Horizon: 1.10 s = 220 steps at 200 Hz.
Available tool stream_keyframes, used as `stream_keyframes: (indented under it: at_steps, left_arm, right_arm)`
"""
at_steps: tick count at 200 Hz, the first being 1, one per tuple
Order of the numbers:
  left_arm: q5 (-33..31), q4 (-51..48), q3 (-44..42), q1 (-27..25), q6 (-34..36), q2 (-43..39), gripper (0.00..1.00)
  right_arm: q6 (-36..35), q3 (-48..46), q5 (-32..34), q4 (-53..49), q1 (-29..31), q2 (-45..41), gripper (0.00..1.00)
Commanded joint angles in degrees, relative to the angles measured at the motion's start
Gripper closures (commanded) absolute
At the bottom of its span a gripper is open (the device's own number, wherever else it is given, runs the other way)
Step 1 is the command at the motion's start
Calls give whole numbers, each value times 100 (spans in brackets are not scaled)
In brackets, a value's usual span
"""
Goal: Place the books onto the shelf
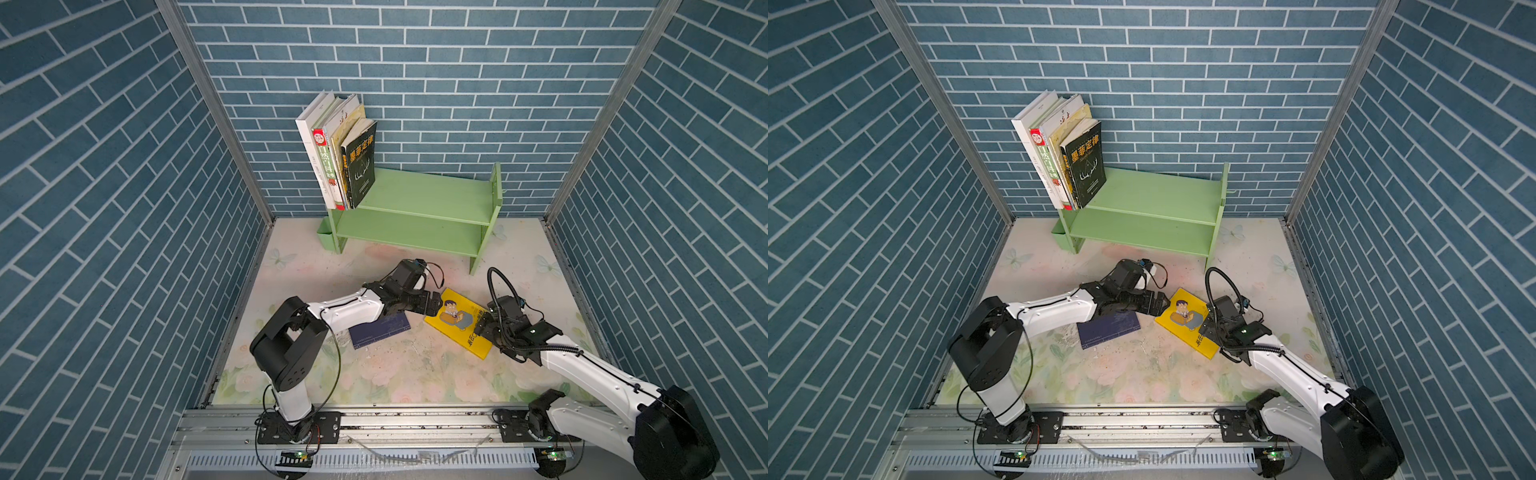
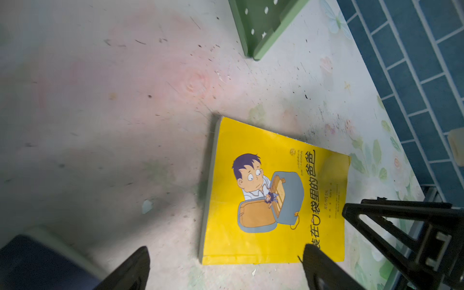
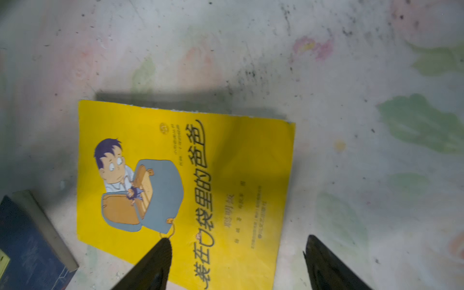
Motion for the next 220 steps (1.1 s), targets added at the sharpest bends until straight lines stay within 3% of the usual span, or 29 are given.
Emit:
stream_keyframes:
  at_steps: [1, 24, 59, 76, 119, 149, 167, 220]
  left_arm:
    - [-129, -60, 233, -106, -71, 367, 5]
    - [-254, -181, 407, -115, -188, 670, 6]
    - [125, -130, 478, -181, -343, 958, 11]
    - [365, -46, 484, -228, -473, 1009, 14]
    - [639, 170, 482, -229, -704, 839, 15]
    - [901, 235, 652, -194, -717, 892, 15]
    - [1059, 316, 702, -153, -754, 881, 15]
    - [717, 43, 401, 558, -547, -431, 11]
  right_arm:
    - [302, -212, -167, -83, -142, -77, 16]
    - [280, -379, -427, 350, -191, 140, 19]
    - [317, -446, -827, 841, -194, 751, 25]
    - [388, -521, -1063, 1191, -191, 916, 35]
    - [634, -688, -1379, 1596, -193, 575, 75]
    - [791, -881, -1435, 1751, -196, -68, 86]
    - [889, -973, -1435, 1861, -189, -351, 97]
    - [1133, -885, -1828, 2208, -78, -414, 100]
